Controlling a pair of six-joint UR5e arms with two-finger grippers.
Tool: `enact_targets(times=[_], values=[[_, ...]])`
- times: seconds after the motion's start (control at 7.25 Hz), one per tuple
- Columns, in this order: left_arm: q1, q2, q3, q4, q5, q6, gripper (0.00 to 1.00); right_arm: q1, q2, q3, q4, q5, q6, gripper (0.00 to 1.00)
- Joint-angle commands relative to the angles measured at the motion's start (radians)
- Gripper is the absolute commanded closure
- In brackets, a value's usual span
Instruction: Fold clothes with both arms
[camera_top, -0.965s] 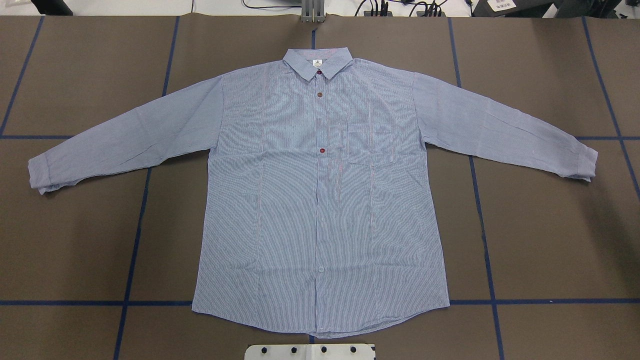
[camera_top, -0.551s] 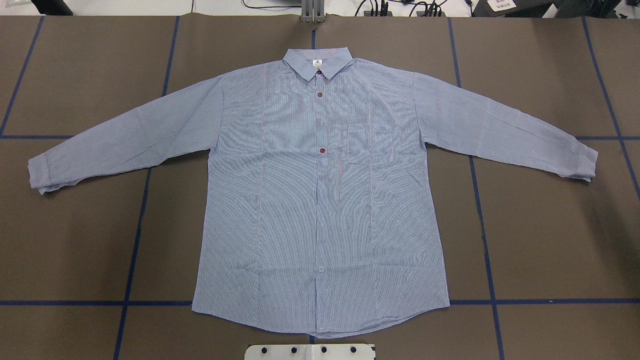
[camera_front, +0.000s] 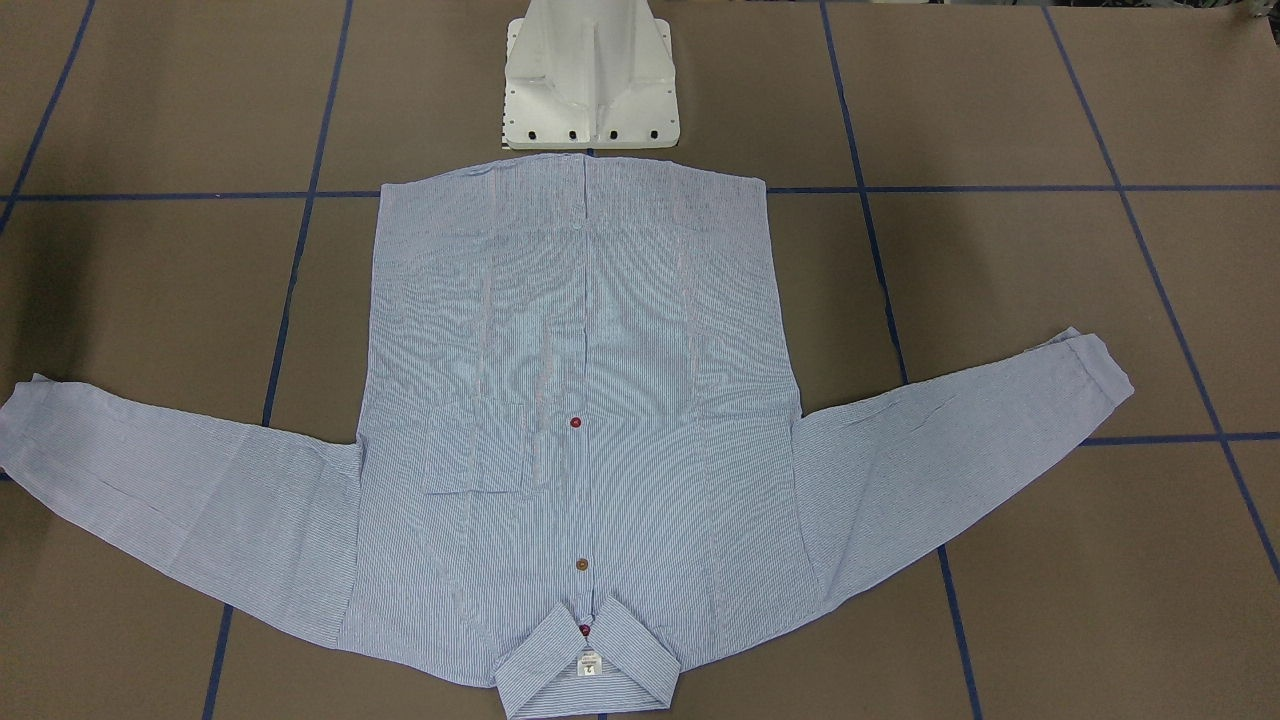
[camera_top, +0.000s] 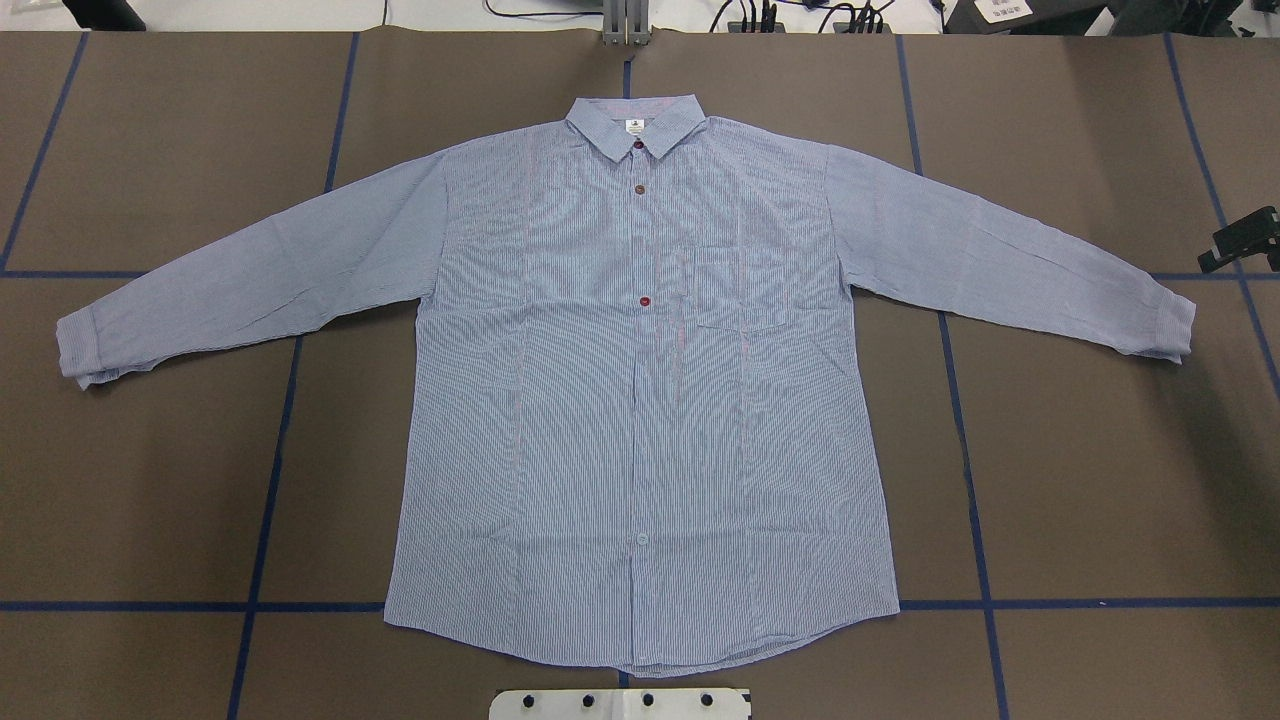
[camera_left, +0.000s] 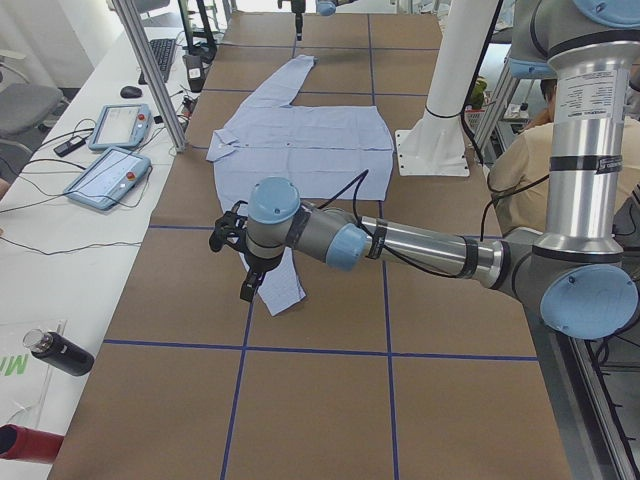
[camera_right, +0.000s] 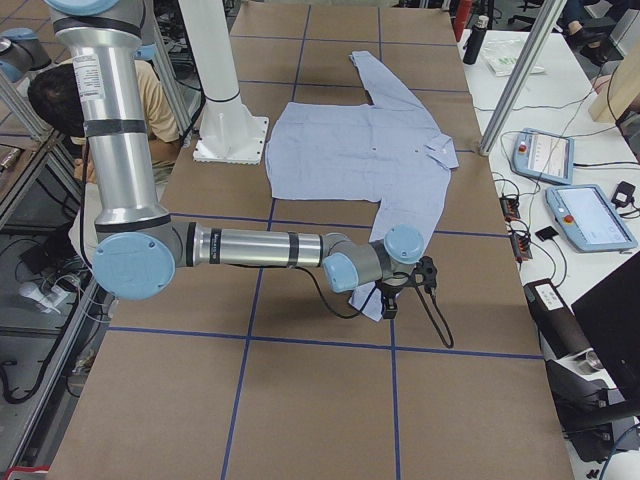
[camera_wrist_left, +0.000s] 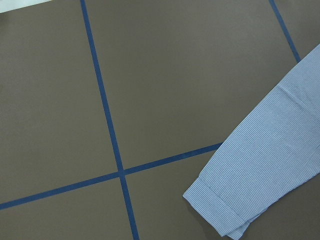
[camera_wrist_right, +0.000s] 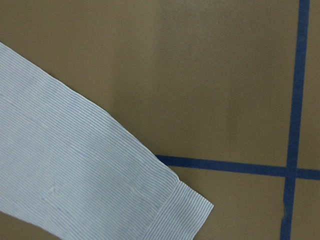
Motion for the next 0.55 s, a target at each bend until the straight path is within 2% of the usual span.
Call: enact_targets(times=[0.0, 0.14, 0.41], values=[[0.000, -0.002, 0.005, -0.043, -0.008, 0.001, 0.01, -0.038, 0.049, -0.081, 0.043, -0.004, 0.167, 0.04], [0.000, -0.002, 0.005, -0.053, -0.007, 0.001, 0.01, -0.050, 0.049, -0.082, 0.043, -0.024, 0.182, 0.04], [0.001, -0.008, 0.008, -0.053, -0.008, -0.016, 0.01, -0.072, 0.049, -0.095, 0.041, -0.050, 0.185, 0.10]])
